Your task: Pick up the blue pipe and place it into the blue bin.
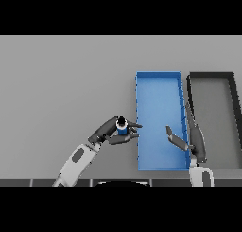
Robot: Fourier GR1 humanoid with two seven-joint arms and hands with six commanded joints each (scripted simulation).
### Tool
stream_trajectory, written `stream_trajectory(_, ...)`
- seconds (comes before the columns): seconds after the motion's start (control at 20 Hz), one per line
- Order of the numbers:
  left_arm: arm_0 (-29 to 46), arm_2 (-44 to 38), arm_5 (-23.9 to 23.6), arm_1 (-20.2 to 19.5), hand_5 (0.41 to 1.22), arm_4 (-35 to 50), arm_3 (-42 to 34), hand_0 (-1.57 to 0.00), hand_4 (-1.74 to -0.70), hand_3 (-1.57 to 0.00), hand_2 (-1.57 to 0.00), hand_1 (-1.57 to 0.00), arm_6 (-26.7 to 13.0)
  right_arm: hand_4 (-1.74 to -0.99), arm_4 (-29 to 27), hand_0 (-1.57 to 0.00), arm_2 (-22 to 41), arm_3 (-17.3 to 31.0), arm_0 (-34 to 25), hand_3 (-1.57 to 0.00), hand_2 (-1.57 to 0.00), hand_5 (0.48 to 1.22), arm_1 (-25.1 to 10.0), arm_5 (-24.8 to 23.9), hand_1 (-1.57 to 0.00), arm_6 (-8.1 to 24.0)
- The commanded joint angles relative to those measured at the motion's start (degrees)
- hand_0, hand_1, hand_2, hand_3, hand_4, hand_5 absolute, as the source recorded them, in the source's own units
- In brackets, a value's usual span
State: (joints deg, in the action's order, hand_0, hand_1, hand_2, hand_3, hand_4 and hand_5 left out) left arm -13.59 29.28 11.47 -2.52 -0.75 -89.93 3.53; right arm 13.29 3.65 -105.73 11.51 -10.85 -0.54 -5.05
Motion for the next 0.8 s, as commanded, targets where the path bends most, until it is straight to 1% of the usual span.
stream_trajectory(0.0, 0.3, -0.3, 0.4, -0.3, 1.221, 0.1, -0.4, -1.57, -1.47, -1.57, -1.57, -1.57, 0.2, -1.195, -4.2, 0.00, -0.4, -1.6, 0.0, 0.00, -0.04, 0.648, -0.1, 2.6, 0.00, -1.9)
stream_trajectory(0.05, 0.3, -0.4, 0.7, 0.0, 1.221, -0.3, -0.4, -1.57, -1.47, -1.57, -1.57, -1.57, 0.2, -1.198, -8.6, 0.00, 0.1, -2.7, 0.2, 0.00, -0.07, 0.641, 0.5, 5.7, -0.01, -1.9)
stream_trajectory(0.1, 0.1, -0.3, 1.0, 0.8, 1.221, -0.2, -0.4, -1.57, -1.47, -1.57, -1.57, -1.57, -0.2, -1.202, -13.4, 0.00, 0.0, -4.3, -1.0, 0.00, -0.09, 0.624, -0.7, 9.3, -0.02, 0.6)
stream_trajectory(0.15, 1.0, 0.1, 1.4, 0.9, 1.221, -0.5, -0.6, -1.57, -1.47, -1.57, -1.57, -1.57, 0.4, -1.209, -16.9, 0.00, -0.4, -6.1, -2.1, 0.00, -0.11, 0.609, -2.5, 11.5, -0.03, 3.2)
stream_trajectory(0.2, 1.0, -0.2, 1.7, 1.0, 1.221, -0.6, -0.9, -1.57, -1.47, -1.57, -1.57, -1.57, 0.4, -1.215, -20.0, 0.00, 0.1, -7.2, -4.5, 0.00, -0.12, 0.607, -4.0, 13.8, -0.03, 6.6)
stream_trajectory(0.3, 1.1, -0.6, 2.1, 1.1, 1.221, -0.7, -1.2, -1.57, -1.47, -1.57, -1.57, -1.57, -0.2, -1.228, -25.8, 0.00, 0.7, -9.6, -8.8, 0.00, -0.12, 0.588, -6.7, 16.9, -0.02, 12.0)
stream_trajectory(0.35, 1.4, -0.7, 2.0, 1.6, 1.221, -1.2, -1.0, -1.57, -1.47, -1.57, -1.57, -1.57, -0.3, -1.237, -28.2, 0.00, 1.2, -10.4, -10.2, 0.00, -0.11, 0.577, -8.3, 18.8, -0.01, 14.0)
stream_trajectory(0.4, 1.8, -0.7, 2.3, 1.2, 1.221, -1.8, -1.3, -1.57, -1.47, -1.57, -1.57, -1.57, 0.0, -1.247, -30.7, 0.00, 1.7, -11.4, -12.5, 0.00, -0.11, 0.568, -9.3, 19.6, -0.01, 16.3)
stream_trajectory(0.45, 1.7, -1.0, 2.5, 1.3, 1.221, -1.9, -1.5, -1.57, -1.47, -1.57, -1.57, -1.57, -0.6, -1.255, -30.9, 0.00, 3.0, -12.4, -13.5, 0.00, -0.10, 0.560, -9.7, 20.2, -0.01, 17.5)
stream_trajectory(0.55, 1.0, -1.9, 3.0, 1.3, 1.221, -1.9, -1.9, -1.57, -1.47, -1.57, -1.57, -1.57, -1.0, -1.270, -30.9, 0.00, 5.2, -13.8, -17.4, 0.00, -0.09, 0.558, -11.4, 21.3, -0.01, 21.1)
stream_trajectory(0.65, 1.1, -1.8, 3.2, 2.2, 1.221, -2.9, -1.6, -1.57, -1.47, -1.57, -1.57, -1.57, -1.5, -1.291, -31.0, 0.00, 7.4, -13.2, -21.1, 0.00, -0.07, 0.558, -11.7, 22.4, 0.00, 23.8)
stream_trajectory(0.7, 1.4, -2.0, 3.7, 1.8, 1.221, -3.2, -1.9, -1.57, -1.47, -1.57, -1.57, -1.57, -1.6, -1.296, -30.6, 0.00, 8.7, -12.9, -23.5, 0.00, -0.05, 0.556, -11.2, 22.6, 0.00, 24.5)
stream_trajectory(0.75, 1.2, -2.3, 3.8, 2.0, 1.221, -3.3, -1.9, -1.57, -1.47, -1.57, -1.57, -1.57, -1.3, -1.298, -30.6, 0.00, 9.6, -12.8, -24.6, 0.00, -0.04, 0.559, -11.2, 23.8, 0.00, 24.1)
